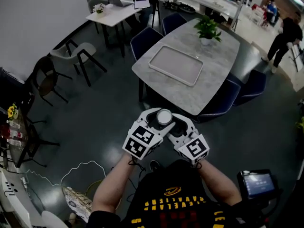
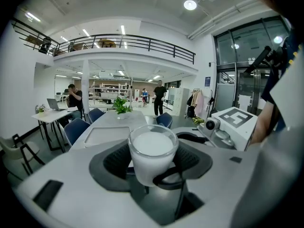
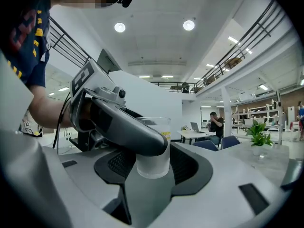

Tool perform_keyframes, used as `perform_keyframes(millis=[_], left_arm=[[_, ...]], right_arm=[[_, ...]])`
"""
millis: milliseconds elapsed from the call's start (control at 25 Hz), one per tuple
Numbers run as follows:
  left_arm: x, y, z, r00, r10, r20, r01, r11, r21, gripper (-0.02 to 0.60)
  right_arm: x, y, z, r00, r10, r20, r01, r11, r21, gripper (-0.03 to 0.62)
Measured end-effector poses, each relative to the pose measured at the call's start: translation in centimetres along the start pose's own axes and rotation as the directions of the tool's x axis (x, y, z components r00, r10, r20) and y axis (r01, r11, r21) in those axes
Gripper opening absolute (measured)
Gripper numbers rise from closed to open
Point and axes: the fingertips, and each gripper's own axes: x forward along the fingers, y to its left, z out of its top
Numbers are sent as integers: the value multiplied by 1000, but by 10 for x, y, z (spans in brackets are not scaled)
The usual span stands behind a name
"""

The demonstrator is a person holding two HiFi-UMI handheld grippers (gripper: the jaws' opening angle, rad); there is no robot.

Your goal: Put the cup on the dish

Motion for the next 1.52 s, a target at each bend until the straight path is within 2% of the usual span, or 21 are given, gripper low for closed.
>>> perform_keyframes(millis=[400, 880, 1520], left_arm=[[41, 43, -1, 999, -27, -26, 27, 1000, 3, 264], [101, 129, 51, 999, 47, -21, -46, 998, 34, 264], [162, 184, 91, 994, 112, -12, -112, 993, 30, 264]], right_arm=[[34, -45, -19, 1000, -19, 0, 19, 1000, 24, 230], [99, -140, -1, 999, 32, 40, -32, 999, -1, 230], [135, -222, 6, 995, 90, 51, -89, 996, -32, 230]])
